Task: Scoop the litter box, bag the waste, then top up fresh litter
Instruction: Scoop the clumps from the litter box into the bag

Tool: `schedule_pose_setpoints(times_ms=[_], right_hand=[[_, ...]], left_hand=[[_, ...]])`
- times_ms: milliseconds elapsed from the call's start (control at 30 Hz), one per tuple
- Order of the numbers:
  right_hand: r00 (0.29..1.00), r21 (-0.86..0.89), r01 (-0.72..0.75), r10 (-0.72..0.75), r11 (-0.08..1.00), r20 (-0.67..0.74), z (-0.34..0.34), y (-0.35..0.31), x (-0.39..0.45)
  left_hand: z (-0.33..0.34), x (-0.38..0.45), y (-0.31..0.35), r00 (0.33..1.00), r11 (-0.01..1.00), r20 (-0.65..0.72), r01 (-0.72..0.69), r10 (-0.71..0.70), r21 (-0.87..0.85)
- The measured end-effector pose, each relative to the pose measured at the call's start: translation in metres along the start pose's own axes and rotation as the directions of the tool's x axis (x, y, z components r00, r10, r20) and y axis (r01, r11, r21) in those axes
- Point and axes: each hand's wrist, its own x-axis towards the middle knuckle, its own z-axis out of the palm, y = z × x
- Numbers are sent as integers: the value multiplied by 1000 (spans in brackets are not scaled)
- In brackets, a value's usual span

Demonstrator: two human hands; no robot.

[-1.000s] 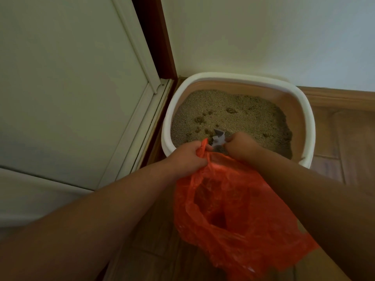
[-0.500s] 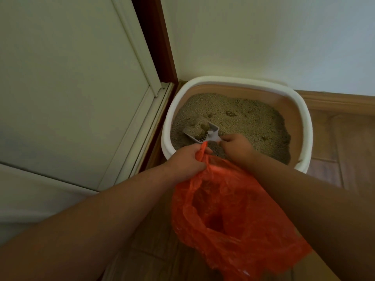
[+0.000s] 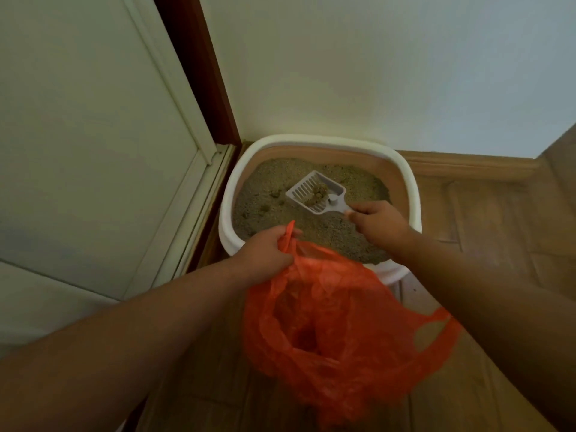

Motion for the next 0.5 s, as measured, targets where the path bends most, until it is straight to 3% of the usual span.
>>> schedule_pose_setpoints(times_ms=[500], right_hand=[[1000,-49,4,-4,999,12,-9,-3,-26]], left_hand=[[-9,-11,3,998,997,-4,-61,61,36]])
